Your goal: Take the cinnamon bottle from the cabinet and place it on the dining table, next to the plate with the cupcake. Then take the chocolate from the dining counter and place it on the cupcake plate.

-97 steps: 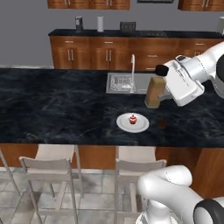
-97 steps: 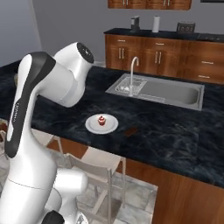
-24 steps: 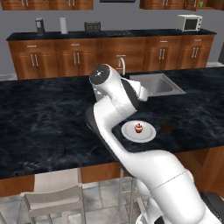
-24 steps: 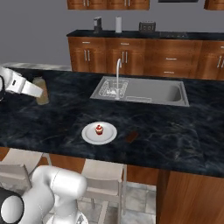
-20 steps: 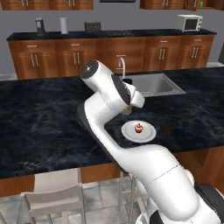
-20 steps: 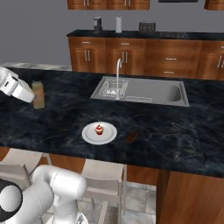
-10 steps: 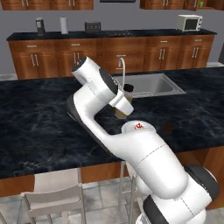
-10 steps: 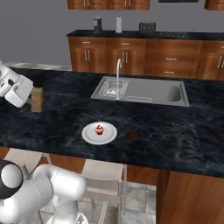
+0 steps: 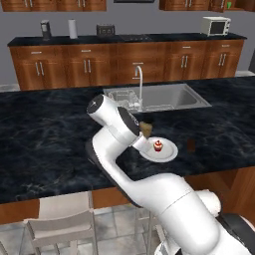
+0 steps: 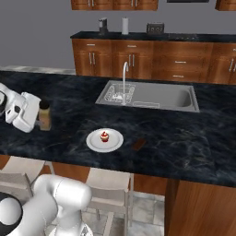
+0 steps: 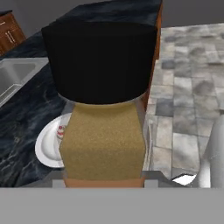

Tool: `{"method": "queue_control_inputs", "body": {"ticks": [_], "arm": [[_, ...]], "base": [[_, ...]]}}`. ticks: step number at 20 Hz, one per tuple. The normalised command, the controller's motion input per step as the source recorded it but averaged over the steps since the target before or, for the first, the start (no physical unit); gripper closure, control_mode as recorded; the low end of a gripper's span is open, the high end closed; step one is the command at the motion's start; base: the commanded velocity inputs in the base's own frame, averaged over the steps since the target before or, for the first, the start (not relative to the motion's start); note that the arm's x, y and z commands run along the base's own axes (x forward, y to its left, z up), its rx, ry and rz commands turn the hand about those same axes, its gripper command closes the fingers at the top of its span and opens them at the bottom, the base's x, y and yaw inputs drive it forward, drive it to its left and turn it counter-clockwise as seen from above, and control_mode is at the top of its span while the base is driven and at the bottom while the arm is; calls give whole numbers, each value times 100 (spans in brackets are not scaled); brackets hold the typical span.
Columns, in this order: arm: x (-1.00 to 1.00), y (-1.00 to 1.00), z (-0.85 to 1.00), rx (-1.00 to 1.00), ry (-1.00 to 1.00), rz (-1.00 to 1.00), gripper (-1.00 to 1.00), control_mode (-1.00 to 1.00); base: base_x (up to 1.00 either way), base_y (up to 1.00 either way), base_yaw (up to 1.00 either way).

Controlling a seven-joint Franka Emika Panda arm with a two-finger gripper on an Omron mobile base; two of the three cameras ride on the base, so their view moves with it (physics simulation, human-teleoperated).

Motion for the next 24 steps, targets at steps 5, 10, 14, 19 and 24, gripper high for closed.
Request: {"method": "queue_control_inputs", "body": {"ticks": [5,10,14,19,24], "arm": [[15,-8,-22,16,0,-5,100,-100],[34,11,-43,0,0,-12,100,-100],[32,8,-45,-16,-4,-17,100,-100],[42,0,-37,-11,3,-18,100,-100],[37,-2,-41,-4,9,-7,100,-100]], "base": [[0,0,0],[0,0,0],[0,0,0],[0,0,0],[0,0,0]]}}
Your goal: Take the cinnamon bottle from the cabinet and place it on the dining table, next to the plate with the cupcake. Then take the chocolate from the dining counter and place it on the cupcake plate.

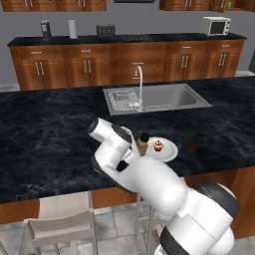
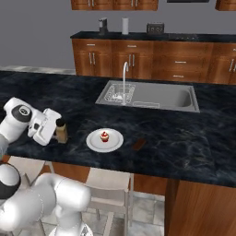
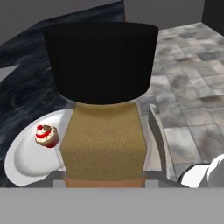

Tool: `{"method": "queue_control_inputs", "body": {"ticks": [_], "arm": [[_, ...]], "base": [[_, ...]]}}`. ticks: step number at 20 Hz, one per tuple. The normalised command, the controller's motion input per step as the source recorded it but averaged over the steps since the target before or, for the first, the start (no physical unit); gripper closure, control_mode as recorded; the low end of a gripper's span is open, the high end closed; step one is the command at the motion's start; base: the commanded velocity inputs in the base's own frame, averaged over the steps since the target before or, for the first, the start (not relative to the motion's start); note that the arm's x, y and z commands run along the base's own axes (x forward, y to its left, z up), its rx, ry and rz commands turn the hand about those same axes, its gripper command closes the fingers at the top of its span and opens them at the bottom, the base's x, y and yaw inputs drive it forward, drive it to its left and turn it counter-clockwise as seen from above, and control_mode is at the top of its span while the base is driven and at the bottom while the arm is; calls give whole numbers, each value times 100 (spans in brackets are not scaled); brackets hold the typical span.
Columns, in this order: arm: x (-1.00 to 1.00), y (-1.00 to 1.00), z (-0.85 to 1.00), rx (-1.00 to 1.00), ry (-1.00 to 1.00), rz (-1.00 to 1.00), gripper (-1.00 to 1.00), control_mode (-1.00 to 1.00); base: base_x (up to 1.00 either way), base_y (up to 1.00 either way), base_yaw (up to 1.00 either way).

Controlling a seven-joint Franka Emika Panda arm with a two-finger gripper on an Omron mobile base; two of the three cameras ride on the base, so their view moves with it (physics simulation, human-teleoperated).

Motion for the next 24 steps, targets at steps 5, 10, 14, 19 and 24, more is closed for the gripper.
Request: {"method": "queue_control_inputs", "body": {"ticks": [5,10,14,19,24], "arm": [[59,0,-39,0,17,-1,100,-100],[52,0,-46,-3,9,0,100,-100],[52,1,-50,-6,1,0,100,-100],[43,12,-43,-9,-1,0,100,-100],[35,18,-31,-6,-4,0,100,-100]], "base": [[0,0,0],[0,0,0],[0,0,0],[0,0,0],[0,0,0]]}}
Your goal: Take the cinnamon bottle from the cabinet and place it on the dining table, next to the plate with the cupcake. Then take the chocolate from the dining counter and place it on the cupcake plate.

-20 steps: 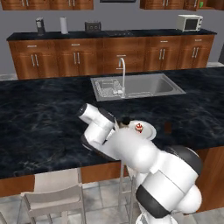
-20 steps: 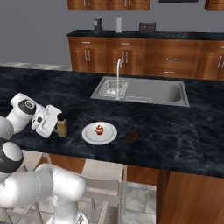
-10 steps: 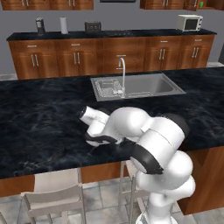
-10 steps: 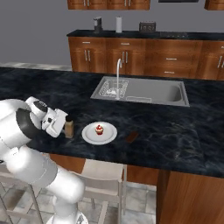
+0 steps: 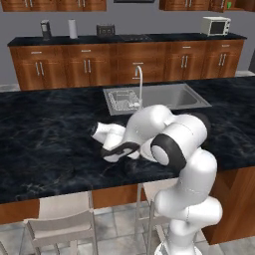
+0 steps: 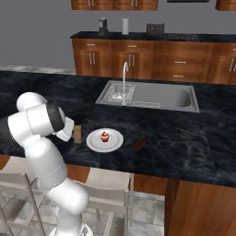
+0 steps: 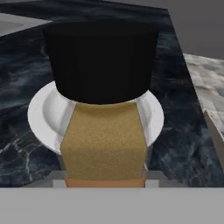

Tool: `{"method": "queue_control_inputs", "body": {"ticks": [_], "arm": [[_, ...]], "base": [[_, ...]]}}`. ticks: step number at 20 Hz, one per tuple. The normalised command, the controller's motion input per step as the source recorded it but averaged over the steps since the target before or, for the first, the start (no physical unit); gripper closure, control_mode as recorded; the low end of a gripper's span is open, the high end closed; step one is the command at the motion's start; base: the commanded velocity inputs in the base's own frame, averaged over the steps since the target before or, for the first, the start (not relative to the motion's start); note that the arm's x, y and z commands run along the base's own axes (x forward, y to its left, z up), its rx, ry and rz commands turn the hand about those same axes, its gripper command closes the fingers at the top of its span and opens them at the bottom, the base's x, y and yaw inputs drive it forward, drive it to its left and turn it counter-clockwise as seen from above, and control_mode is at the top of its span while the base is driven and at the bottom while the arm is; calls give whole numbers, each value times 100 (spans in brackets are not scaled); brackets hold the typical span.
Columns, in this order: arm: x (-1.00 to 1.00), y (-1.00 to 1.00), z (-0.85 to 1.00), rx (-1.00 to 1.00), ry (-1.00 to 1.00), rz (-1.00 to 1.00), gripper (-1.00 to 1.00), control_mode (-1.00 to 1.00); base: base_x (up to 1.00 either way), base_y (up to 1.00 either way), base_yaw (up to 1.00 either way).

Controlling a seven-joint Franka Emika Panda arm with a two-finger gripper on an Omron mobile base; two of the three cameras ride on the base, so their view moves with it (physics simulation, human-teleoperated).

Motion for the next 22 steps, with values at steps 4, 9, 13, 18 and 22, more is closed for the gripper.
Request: {"method": "queue_control_inputs", "body": {"ticks": [4,9,13,18,22], "arm": [[35,30,-34,0,-2,0,100,-100],[18,41,-42,0,-9,0,100,-100],[11,21,-36,-5,-17,0,100,-100],[0,10,-39,-7,-18,0,100,-100],[-6,14,-42,-1,-19,-3,100,-100]], "base": [[0,0,0],[0,0,0],[0,0,0],[0,0,0],[0,0,0]]}}
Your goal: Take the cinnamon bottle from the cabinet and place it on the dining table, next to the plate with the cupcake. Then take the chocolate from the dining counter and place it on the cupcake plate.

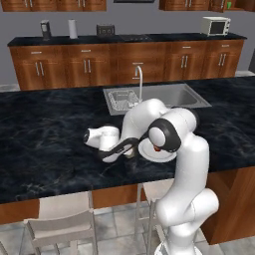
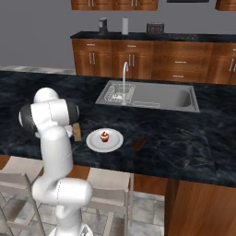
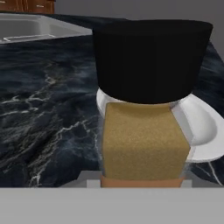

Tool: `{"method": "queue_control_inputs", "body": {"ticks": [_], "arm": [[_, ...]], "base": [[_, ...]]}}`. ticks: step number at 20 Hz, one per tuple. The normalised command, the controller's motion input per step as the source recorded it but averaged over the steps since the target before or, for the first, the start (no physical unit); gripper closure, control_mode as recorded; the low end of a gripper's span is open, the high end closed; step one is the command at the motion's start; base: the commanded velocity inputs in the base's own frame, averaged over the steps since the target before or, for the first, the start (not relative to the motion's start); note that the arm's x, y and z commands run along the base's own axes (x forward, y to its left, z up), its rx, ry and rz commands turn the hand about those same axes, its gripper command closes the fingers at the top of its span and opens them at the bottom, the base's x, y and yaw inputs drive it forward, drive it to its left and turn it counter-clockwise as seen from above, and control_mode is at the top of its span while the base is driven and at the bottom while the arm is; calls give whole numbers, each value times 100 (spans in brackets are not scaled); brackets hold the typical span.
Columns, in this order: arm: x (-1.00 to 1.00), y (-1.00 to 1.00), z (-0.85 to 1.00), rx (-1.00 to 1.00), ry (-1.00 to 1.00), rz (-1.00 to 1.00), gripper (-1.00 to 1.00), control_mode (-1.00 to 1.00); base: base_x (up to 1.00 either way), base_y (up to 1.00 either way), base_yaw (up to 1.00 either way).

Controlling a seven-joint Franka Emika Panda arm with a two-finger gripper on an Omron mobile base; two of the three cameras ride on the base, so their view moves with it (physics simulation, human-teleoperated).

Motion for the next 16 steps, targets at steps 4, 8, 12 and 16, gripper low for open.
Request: {"method": "queue_control_inputs", "body": {"ticks": [4,8,12,16], "arm": [[-15,11,-37,0,-19,-7,100,-100],[-17,6,-35,4,-19,-12,100,-100],[-19,9,-36,6,-17,-15,100,-100],[-21,13,-34,10,-17,-19,100,-100]], "base": [[0,0,0],[0,0,0],[0,0,0],[0,0,0]]}}
